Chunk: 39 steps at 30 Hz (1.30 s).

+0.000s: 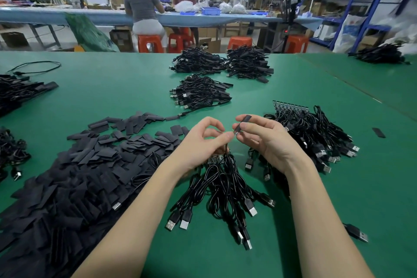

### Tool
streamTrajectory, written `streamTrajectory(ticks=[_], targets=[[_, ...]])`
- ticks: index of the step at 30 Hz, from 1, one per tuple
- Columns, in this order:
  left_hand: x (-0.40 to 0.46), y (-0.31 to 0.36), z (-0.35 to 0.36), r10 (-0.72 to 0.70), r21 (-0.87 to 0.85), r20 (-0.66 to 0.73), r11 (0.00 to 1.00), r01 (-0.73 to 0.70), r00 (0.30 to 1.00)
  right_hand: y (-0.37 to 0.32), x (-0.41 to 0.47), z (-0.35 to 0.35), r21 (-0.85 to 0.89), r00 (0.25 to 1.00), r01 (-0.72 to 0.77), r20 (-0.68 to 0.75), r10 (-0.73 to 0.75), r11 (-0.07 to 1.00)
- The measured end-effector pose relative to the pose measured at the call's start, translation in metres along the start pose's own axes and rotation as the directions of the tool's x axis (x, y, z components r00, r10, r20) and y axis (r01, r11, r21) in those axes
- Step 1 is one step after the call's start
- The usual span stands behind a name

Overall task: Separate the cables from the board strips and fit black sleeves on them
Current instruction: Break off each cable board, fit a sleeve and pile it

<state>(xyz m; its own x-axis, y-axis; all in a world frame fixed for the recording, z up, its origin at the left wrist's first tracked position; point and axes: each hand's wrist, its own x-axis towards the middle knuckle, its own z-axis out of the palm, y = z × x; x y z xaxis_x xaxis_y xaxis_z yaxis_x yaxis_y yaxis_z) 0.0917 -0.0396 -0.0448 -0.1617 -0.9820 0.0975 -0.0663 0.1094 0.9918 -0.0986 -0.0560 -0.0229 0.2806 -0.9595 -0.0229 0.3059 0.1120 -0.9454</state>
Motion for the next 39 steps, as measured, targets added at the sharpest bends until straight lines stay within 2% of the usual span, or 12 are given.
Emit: streamTrajectory(ticks=[4,11,16,22,25,31,35,39], targets=[[-0.002,0.000,0.001,0.133,0.119,0.002,0.984,-0.133,0.991,0.001,0.001,-0.005,0.011,1.000,-0.019,-0.013,0.019,1.000],[-0.004,-0.002,0.009,0.212,0.136,-0.067,0.970,-0.201,0.975,0.004,0.004,-0.007,0.006,0.999,0.005,-0.049,-0.005,1.000],[-0.005,-0.001,0.009,0.211,0.097,-0.059,0.974,-0.205,0.976,0.006,0.003,-0.005,0.059,0.998,-0.012,-0.060,0.016,0.998],[-0.007,-0.002,0.008,0.216,0.093,-0.064,0.973,-0.210,0.974,0.006,0.003,-0.006,0.035,0.999,-0.011,-0.030,0.012,0.999],[-0.007,-0.002,0.009,0.225,0.087,-0.065,0.972,-0.219,0.972,0.008,0.002,-0.006,-0.030,1.000,-0.011,0.010,0.011,0.999],[-0.005,-0.002,0.006,0.259,0.046,-0.083,0.966,-0.256,0.962,0.012,0.002,0.000,-0.001,0.999,-0.004,0.053,0.004,1.000],[-0.002,-0.005,0.006,0.260,0.068,-0.095,0.965,-0.254,0.961,0.015,0.003,0.007,0.005,0.999,0.017,-0.036,-0.017,1.000],[0.000,-0.006,0.007,0.192,-0.066,-0.083,0.978,-0.198,0.978,0.018,0.005,0.015,-0.046,0.984,0.123,-0.123,-0.128,0.991]])
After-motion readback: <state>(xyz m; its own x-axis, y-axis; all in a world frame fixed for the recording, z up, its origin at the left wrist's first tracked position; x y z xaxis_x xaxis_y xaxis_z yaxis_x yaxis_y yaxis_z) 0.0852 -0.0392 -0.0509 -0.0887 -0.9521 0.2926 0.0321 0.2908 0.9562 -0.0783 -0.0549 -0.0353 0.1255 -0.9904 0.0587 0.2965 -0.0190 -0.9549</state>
